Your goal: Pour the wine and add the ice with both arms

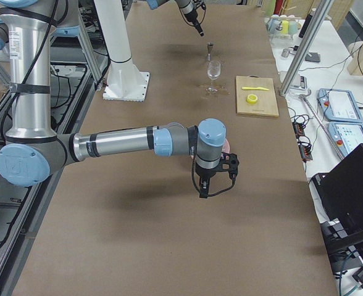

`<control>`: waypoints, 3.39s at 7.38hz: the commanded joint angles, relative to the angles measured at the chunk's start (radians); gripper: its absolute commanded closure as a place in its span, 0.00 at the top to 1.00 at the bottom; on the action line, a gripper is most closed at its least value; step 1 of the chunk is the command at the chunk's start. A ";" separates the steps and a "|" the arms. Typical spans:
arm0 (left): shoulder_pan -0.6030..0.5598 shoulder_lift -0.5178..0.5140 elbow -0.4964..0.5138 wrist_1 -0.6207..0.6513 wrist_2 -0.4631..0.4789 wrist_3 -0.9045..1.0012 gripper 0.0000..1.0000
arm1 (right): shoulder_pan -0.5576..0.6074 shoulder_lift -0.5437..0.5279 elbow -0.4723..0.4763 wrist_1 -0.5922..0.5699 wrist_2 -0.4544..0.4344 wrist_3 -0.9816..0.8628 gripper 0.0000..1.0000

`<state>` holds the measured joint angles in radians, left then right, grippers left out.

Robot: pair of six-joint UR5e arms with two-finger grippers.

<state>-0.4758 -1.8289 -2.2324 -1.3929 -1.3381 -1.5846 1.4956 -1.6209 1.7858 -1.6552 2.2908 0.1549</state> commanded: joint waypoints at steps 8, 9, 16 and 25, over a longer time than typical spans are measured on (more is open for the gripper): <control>0.252 -0.087 0.278 0.170 0.501 -0.460 0.98 | 0.002 -0.004 0.004 -0.002 0.022 0.002 1.00; 0.247 -0.095 0.286 0.208 0.519 -0.459 0.97 | 0.000 -0.004 0.003 -0.002 0.025 0.002 1.00; 0.238 -0.121 0.473 0.201 0.646 -0.465 0.97 | 0.000 -0.002 -0.006 -0.002 0.025 0.002 1.00; 0.137 -0.179 0.643 0.075 0.683 -0.431 0.79 | 0.000 -0.002 -0.008 -0.002 0.027 0.002 1.00</control>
<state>-0.3368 -2.0077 -1.5912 -1.3175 -0.6558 -2.0180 1.4957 -1.6230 1.7785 -1.6566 2.3178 0.1565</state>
